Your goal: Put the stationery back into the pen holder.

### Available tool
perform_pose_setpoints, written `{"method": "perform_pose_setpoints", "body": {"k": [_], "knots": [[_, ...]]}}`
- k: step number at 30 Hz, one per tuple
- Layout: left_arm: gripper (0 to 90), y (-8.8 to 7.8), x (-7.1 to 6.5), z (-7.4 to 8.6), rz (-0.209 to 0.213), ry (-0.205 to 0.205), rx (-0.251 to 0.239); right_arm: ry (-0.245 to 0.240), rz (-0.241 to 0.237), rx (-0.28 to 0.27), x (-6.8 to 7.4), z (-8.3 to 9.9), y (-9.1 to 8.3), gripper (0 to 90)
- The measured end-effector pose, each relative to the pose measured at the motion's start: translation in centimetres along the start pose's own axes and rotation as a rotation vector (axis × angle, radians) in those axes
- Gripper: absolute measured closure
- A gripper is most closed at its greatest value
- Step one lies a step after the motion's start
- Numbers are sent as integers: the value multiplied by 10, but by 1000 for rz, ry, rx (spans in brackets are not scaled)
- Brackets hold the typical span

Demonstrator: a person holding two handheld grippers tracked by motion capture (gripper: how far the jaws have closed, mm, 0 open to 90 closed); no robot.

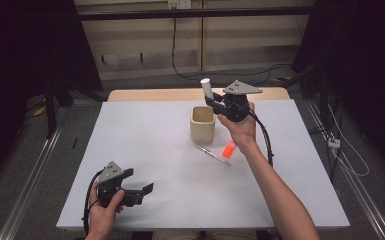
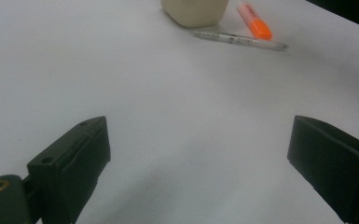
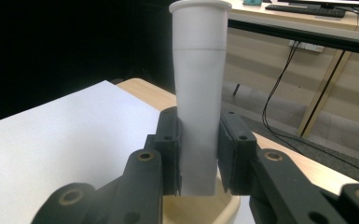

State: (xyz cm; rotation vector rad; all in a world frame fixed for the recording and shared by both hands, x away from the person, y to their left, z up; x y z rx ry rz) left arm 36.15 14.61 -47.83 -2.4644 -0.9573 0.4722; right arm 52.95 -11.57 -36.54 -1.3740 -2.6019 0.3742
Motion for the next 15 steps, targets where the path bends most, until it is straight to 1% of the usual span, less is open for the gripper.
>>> {"method": "perform_pose_setpoints", "body": {"k": [3, 4, 7, 8, 9, 10, 12, 14, 15], "knots": [[57, 1, -1, 0, 4, -1, -6, 19, 3, 2, -2, 4, 6, 721], [57, 1, -1, 0, 5, 2, -1, 22, 4, 8, -2, 6, 8, 721], [57, 2, -3, 1, 14, 6, 9, 18, 13, 32, -4, 14, 14, 721], [57, 3, -4, 2, 18, 8, 17, 10, 16, 36, -4, 16, 16, 721], [57, 3, -4, 2, 19, 14, 19, 17, 16, 38, -4, 18, 18, 721], [57, 4, -4, 2, 21, 7, 18, 21, 14, 41, -5, 21, 18, 721], [57, 5, -5, 3, 26, 12, 26, 28, 19, 48, -7, 25, 20, 721], [57, 4, -5, 3, 22, 14, 24, 33, 21, 56, -8, 29, 22, 721], [57, 4, -5, 3, 22, 13, 23, 34, 23, 51, -9, 30, 22, 720]]}}
Point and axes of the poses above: each handheld gripper's, and its own axes: y roughly forward along the jaws, z roughly out of its underside, x roughly to its left, the point moved 9 cm from there along y, roughly forward along the jaws, and after that the axes turned 3 degrees about y, right-handed, at the moved point
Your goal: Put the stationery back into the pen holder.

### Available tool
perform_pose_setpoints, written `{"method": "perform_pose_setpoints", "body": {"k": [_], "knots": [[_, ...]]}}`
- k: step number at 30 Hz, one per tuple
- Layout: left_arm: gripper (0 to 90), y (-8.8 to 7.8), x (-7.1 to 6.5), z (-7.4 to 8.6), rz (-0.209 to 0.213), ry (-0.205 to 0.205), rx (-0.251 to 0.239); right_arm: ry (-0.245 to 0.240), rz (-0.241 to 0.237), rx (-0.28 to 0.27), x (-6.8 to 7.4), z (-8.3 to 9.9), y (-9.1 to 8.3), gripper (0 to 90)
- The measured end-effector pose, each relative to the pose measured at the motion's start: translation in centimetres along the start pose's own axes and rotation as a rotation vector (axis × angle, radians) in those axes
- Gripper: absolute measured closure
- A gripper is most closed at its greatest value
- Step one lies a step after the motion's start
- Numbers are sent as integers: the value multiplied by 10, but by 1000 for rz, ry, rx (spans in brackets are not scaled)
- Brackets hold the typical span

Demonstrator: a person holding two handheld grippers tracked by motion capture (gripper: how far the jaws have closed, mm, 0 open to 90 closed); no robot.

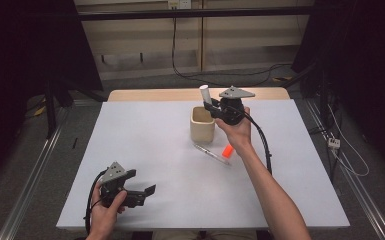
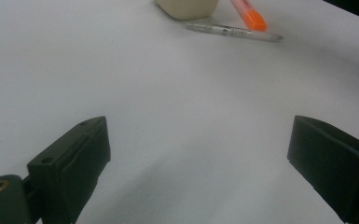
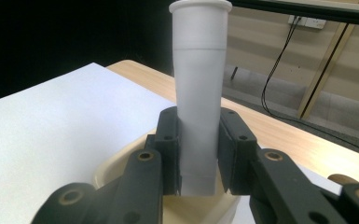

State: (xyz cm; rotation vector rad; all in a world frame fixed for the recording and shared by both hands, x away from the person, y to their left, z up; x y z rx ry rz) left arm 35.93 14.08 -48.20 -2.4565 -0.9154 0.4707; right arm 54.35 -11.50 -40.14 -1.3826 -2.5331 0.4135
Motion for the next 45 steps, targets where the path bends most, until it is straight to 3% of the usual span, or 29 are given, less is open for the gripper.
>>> {"method": "perform_pose_setpoints", "body": {"k": [8, 19, 27, 33, 36, 39, 43, 45], "knots": [[57, 0, -2, -1, 4, -2, -11, 19, -10, 24, -2, 16, 8, 720], [57, 1, -1, 0, 1, -2, -6, 23, -17, 31, 3, 21, 10, 711], [57, 2, -1, 1, 6, 1, 0, 20, -1, -20, 2, 8, -1, 456], [57, 1, -1, 1, 4, -2, -4, 20, -23, -11, 0, 7, -11, 364], [57, 0, -1, 0, 2, -3, -4, 27, -13, -21, -4, 8, -18, 311], [57, 0, -1, 0, 2, 3, -8, 27, -9, 2, -8, 11, -24, 270], [57, 0, -1, 0, 3, 0, -6, 54, -30, 39, -11, 19, -33, 221], [57, 0, -1, 0, 1, -6, -9, 75, -42, 23, -11, 24, -38, 214]]}}
Point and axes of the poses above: each handheld gripper's, and its own axes: y roughly forward along the jaws, z roughly out of its underside, x roughly to its left, the point moved 9 cm from there along y, roughly forward along the jaws, and after that the axes turned 3 degrees about y, right-handed, at the moved point
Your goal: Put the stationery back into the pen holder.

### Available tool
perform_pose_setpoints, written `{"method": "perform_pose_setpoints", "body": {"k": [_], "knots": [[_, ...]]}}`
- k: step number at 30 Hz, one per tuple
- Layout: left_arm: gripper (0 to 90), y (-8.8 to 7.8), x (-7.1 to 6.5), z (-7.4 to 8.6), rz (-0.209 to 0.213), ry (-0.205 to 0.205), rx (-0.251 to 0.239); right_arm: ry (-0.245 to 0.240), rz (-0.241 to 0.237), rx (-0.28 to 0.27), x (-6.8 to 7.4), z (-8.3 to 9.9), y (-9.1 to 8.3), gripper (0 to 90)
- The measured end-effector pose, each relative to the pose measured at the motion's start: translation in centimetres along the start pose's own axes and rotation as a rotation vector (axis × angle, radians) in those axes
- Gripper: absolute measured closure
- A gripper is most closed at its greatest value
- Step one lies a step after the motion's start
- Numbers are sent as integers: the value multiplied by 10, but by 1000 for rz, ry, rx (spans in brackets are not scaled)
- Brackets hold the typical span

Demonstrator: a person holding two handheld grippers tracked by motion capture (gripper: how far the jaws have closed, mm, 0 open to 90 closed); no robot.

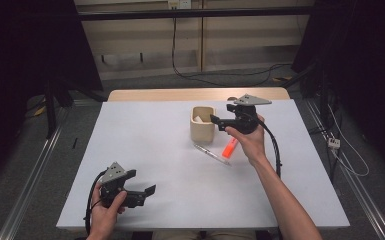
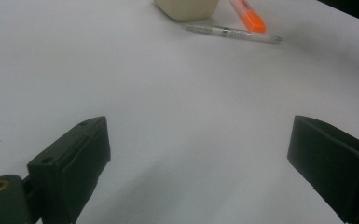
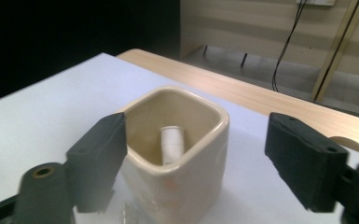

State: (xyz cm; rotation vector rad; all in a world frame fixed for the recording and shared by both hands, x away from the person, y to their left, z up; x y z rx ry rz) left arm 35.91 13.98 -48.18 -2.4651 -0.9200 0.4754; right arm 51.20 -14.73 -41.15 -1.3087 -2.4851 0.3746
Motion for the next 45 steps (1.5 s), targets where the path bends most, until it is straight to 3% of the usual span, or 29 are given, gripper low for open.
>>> {"method": "perform_pose_setpoints", "body": {"k": [9, 11, 16, 18, 21, 25, 32, 34, 39, 45], "knots": [[57, 0, -3, -2, 8, 6, -10, -5, 25, 83, -8, 27, -11, 178], [57, 0, -2, -2, 6, 7, -6, -12, 31, 77, -7, 30, -12, 200], [57, 3, -6, -1, 37, -7, 0, -46, 18, 140, -6, 44, -16, 199], [57, 2, -6, -2, 27, 14, -5, -61, 29, 124, -8, 44, -21, 216], [57, 0, -5, -2, 21, 12, -8, -53, 27, 117, -11, 46, -28, 234], [57, 1, -3, -2, 16, 9, 0, -55, 25, 157, -11, 57, -30, 277], [57, 3, -4, -2, 19, 13, -2, -22, 6, 206, -10, 76, -29, 495], [57, 2, -3, -1, 16, 12, 5, -11, 6, 210, -10, 77, -28, 674], [57, -1, -1, -5, 11, 9, -14, -36, -16, 242, -2, 85, -21, 896], [57, 1, 0, -2, 13, 4, -2, -37, -50, 268, 5, 91, -11, 900]]}}
Point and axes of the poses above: each handheld gripper's, and its own axes: y roughly forward along the jaws, z roughly out of its underside, x roughly to its left, the point moved 9 cm from there along y, roughly forward along the jaws, and after that the axes turned 3 degrees about y, right-handed, at the moved point
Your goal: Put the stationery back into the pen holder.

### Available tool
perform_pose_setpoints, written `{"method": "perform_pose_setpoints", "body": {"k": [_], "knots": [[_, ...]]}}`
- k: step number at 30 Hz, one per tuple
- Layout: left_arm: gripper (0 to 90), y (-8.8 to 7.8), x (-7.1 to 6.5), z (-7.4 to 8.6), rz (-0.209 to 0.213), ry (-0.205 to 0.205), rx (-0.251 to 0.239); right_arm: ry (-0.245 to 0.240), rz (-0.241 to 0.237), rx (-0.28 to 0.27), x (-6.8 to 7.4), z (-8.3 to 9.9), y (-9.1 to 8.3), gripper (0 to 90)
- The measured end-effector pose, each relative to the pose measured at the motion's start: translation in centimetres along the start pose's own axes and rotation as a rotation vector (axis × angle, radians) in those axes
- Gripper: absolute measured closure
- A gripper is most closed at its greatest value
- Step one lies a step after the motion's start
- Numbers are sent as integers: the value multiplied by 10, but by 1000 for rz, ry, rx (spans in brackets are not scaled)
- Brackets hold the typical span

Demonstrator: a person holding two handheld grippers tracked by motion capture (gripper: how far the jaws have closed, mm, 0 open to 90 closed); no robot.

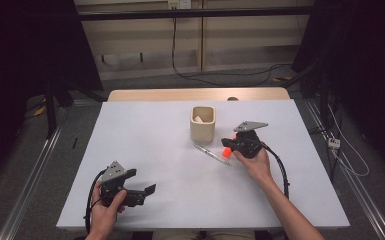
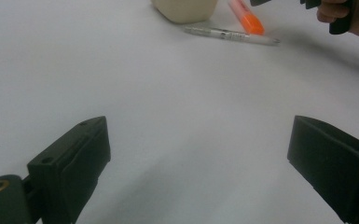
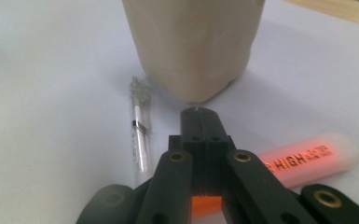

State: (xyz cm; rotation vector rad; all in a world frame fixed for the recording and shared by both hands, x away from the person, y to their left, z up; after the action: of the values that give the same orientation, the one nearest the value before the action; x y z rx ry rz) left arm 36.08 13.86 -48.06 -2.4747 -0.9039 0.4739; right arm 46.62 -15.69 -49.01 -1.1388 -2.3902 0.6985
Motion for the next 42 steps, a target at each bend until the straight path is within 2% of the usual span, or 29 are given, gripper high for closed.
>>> {"method": "perform_pose_setpoints", "body": {"k": [2, 7, 9, 11, 15, 17, 20, 24, 42], "knots": [[57, 0, -1, 0, 0, 4, 1, -23, 9, 24, 2, 2, 4, 900], [57, 1, 0, 1, 0, 3, 5, -14, 15, 66, -1, 9, 11, 900], [57, 1, 0, 1, -1, 1, 7, -32, 35, 90, -4, 13, 12, 900], [57, 0, 0, 1, 1, 0, 10, -16, 27, 96, -6, 15, 13, 900], [57, 0, 0, 0, 0, -3, 3, -32, 31, 114, -4, 16, 16, 900], [57, 0, 0, 0, -1, 1, 4, -55, 49, 119, -4, 16, 17, 900], [57, 0, 1, 0, -2, 2, 2, -60, 66, 129, -5, 17, 16, 900], [57, 0, 1, 1, 0, 0, 3, -52, 86, 146, -10, 19, 14, 900], [57, -1, 1, 1, -1, 0, 2, -14, 94, 185, -17, 25, 4, 900]]}}
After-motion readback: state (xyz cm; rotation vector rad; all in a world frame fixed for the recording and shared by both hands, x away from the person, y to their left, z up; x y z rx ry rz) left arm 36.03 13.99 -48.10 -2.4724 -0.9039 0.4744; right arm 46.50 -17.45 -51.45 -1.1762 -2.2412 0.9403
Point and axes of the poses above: each handheld gripper's, and its own axes: y roughly forward along the jaws, z roughly out of its underside, x roughly to its left, the point moved 9 cm from there along y, roughly forward along the jaws, and after that the axes turned 3 degrees about y, right-handed, at the moved point
